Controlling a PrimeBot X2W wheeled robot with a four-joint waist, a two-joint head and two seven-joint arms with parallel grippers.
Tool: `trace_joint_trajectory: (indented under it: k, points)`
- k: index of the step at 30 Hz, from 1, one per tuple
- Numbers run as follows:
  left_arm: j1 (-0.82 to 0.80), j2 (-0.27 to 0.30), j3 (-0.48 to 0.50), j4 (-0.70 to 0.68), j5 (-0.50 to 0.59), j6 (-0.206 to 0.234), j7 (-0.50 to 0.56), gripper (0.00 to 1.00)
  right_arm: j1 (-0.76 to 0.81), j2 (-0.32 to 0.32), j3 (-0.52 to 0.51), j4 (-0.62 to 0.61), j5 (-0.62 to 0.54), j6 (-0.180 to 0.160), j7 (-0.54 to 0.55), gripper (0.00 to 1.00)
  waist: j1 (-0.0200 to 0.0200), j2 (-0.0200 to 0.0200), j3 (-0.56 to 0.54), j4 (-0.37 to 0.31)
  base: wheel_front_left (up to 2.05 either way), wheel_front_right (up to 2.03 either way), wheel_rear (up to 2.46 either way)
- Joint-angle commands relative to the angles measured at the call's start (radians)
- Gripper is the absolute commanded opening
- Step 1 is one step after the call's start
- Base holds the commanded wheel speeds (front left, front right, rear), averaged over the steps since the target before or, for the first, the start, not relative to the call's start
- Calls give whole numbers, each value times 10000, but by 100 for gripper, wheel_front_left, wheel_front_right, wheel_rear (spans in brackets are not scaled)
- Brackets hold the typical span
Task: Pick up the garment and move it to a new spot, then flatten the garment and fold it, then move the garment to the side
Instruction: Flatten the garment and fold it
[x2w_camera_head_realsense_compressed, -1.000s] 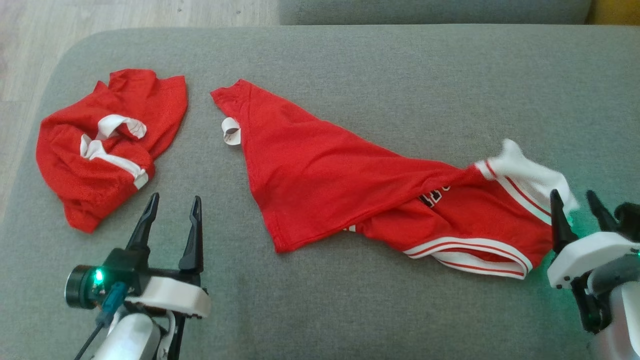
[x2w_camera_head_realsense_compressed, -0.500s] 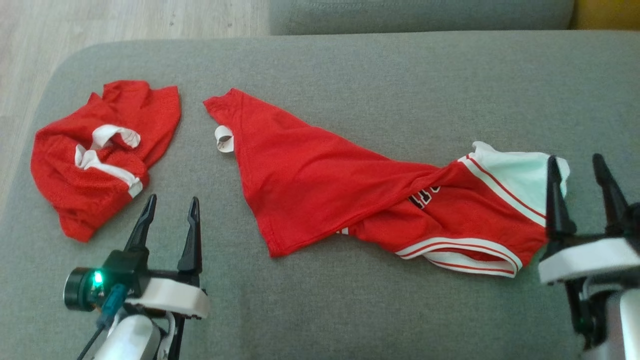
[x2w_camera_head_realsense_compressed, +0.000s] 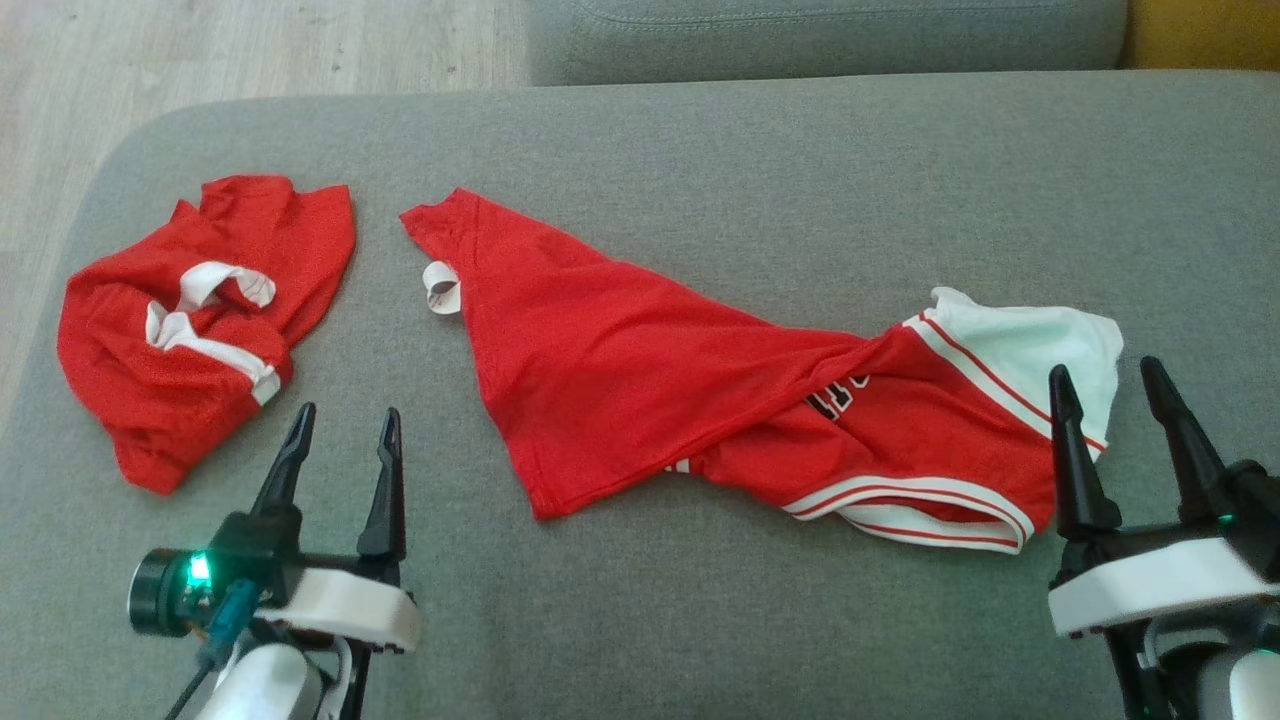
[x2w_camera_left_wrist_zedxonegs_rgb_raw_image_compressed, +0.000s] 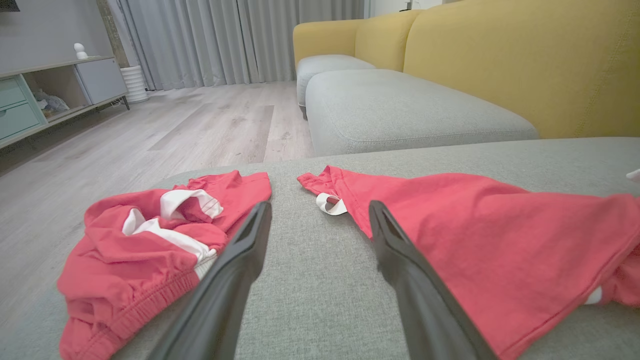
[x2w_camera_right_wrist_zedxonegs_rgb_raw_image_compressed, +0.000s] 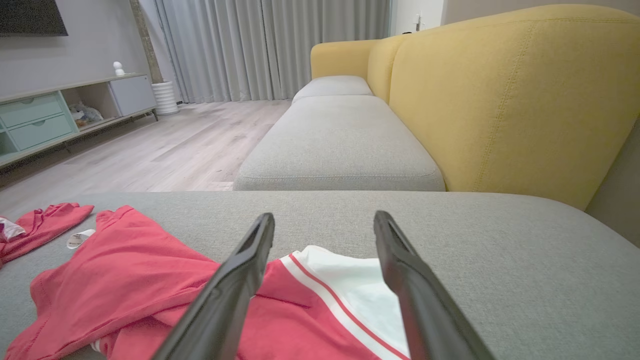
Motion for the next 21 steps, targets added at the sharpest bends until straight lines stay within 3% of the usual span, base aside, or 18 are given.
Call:
trace_joint_trajectory:
  k: [1, 5, 7, 12, 21]
  points:
    - [-339, 337, 320, -332, 54, 94, 21, 100, -120, -57, 254, -416, 104, -7, 50, 100, 0, 0, 0, -4, 0, 0, 0]
    - [-514, 445, -11, -346, 259, -73, 302, 100, -111, -36, 264, -380, 140, -7, 75, 100, 0, 0, 17, 5, 0, 0, 0]
    - [-691, 404, -454, -353, 402, -370, 661, 100, -108, -29, 283, -331, 168, -7, 107, 100, 0, 0, 45, 29, 0, 0, 0]
    - [-1274, -84, -1886, -32, 627, -1402, 2032, 100, -125, -22, 319, -305, 199, -7, 201, 100, 0, 0, 248, 73, 0, 0, 0]
    - [-2287, -665, -2711, 1566, 659, -2115, 3326, 100, -326, -29, 403, -100, 313, -7, 317, 100, 0, 0, 627, -142, 0, 0, 0]
